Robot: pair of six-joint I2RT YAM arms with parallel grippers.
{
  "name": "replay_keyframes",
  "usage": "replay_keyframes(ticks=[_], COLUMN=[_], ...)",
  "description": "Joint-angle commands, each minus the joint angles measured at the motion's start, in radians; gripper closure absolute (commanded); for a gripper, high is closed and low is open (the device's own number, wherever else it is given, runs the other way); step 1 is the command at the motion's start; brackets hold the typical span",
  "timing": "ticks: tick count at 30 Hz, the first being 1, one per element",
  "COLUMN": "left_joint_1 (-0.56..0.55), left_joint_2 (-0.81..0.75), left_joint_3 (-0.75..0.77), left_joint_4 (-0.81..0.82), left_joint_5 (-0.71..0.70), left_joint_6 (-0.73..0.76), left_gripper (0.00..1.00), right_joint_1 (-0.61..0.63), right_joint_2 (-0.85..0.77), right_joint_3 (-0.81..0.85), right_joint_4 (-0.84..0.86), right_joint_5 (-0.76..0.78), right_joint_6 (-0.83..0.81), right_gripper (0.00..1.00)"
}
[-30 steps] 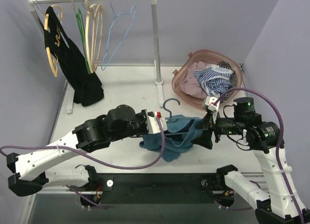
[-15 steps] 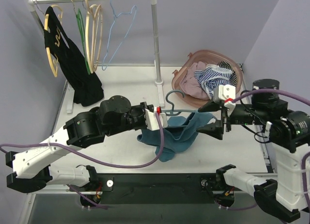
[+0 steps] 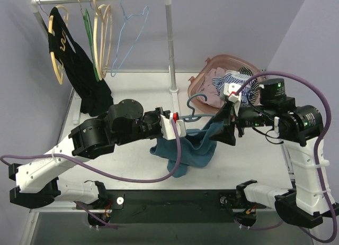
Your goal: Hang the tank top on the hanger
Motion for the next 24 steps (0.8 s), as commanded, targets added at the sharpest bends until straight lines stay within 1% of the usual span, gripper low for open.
replay_keyframes(ticks=[1, 5, 8, 11, 13, 15, 17, 20, 23, 24], left_joint_1=[-0.012, -0.011, -0.011, -0.011, -0.011, -0.012, -0.011, -0.011, -0.011, -0.011], left_joint_2=[-0.011, -0.029, -0.058, -0.075, -0.080, -0.083, -0.086, -0.095, -0.106, -0.107], left_joint_3=[0.039, -0.003, -0.044, -0.081, -0.093, -0.099, -0.110, -0.144, -0.176, -0.182], left_joint_4=[0.069, 0.072, 0.097, 0.140, 0.170, 0.196, 0.216, 0.273, 0.316, 0.328], left_joint_5=[0.073, 0.066, 0.077, 0.100, 0.109, 0.109, 0.138, 0.160, 0.169, 0.171], left_joint_6=[0.007, -0.007, -0.033, -0.061, -0.079, -0.088, -0.107, -0.136, -0.156, -0.157], left_gripper=[1.00, 1.00, 1.00, 1.00, 1.00, 1.00, 1.00, 1.00, 1.00, 1.00], right_joint_1=[0.001, -0.029, -0.051, -0.051, -0.043, -0.028, -0.014, 0.001, 0.014, 0.017], right_joint_2=[0.017, 0.005, -0.010, -0.019, -0.023, -0.030, -0.038, -0.041, -0.038, -0.035], right_joint_3=[0.113, 0.162, 0.150, 0.084, 0.043, -0.024, -0.083, -0.117, -0.130, -0.132], right_joint_4=[0.018, 0.000, 0.003, 0.000, -0.002, 0.025, 0.036, 0.033, 0.030, 0.027], right_joint_5=[0.023, -0.064, -0.061, -0.028, -0.047, -0.098, -0.109, -0.092, -0.096, -0.100], right_joint_6=[-0.008, -0.024, -0.013, -0.019, -0.004, 0.034, 0.071, 0.065, 0.065, 0.064], right_gripper=[0.36, 0.36, 0.36, 0.36, 0.36, 0.36, 0.37, 0.41, 0.52, 0.61])
